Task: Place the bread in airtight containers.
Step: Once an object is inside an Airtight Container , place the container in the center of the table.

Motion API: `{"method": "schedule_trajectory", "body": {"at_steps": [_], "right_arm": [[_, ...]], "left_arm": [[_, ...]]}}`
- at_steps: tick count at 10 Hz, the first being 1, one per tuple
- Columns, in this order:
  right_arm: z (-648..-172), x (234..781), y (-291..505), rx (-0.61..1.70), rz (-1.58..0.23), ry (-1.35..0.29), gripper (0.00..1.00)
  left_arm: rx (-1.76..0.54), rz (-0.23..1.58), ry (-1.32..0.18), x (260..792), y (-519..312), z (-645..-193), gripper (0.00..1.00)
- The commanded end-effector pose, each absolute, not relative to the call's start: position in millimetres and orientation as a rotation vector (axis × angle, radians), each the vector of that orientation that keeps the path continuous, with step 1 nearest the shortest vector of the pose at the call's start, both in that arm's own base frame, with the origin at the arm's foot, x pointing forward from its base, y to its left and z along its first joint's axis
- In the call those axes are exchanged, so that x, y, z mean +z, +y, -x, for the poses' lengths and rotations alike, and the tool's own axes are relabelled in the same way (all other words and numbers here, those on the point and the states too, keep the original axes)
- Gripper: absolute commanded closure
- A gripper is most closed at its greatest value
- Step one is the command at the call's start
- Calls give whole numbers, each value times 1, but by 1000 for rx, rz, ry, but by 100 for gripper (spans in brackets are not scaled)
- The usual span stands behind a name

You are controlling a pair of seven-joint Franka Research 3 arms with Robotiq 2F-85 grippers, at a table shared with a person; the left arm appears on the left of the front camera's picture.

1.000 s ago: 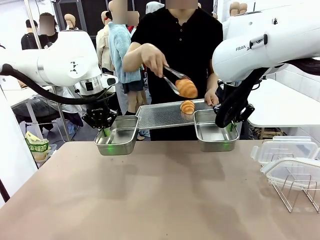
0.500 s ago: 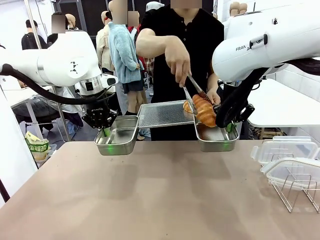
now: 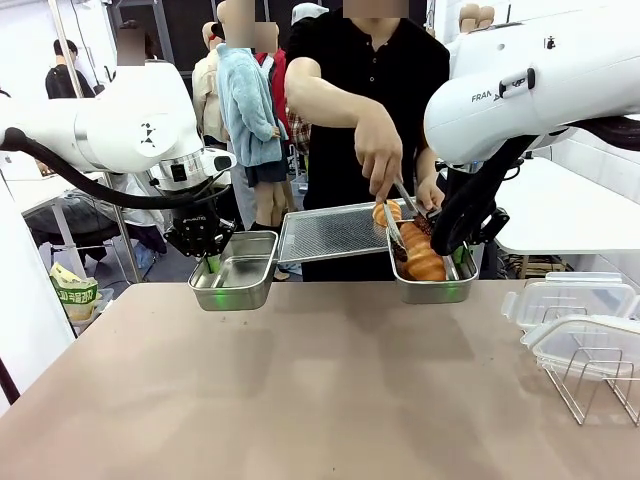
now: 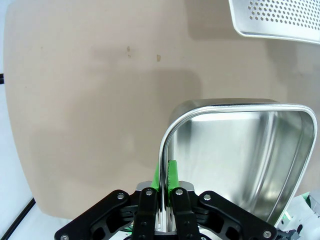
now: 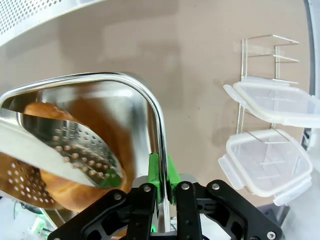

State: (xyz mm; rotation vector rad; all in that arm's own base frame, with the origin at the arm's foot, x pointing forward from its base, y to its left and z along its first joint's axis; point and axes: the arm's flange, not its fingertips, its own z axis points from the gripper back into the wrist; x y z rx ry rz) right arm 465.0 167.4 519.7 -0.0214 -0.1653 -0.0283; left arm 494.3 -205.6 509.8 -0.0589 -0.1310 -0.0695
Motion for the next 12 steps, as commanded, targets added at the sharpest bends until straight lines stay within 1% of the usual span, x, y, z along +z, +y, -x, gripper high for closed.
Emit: {"method": "schedule_trajectory", "body": {"at_steps": [1,12], "right_arm": [[-464,521,167,-39,27,-172,100],[-464,521,167,-39,27,-172,100]], "left_arm": [[-66,61,-136,513,-204,-494,100],[-66,61,-136,513,-204,-494,100]]}}
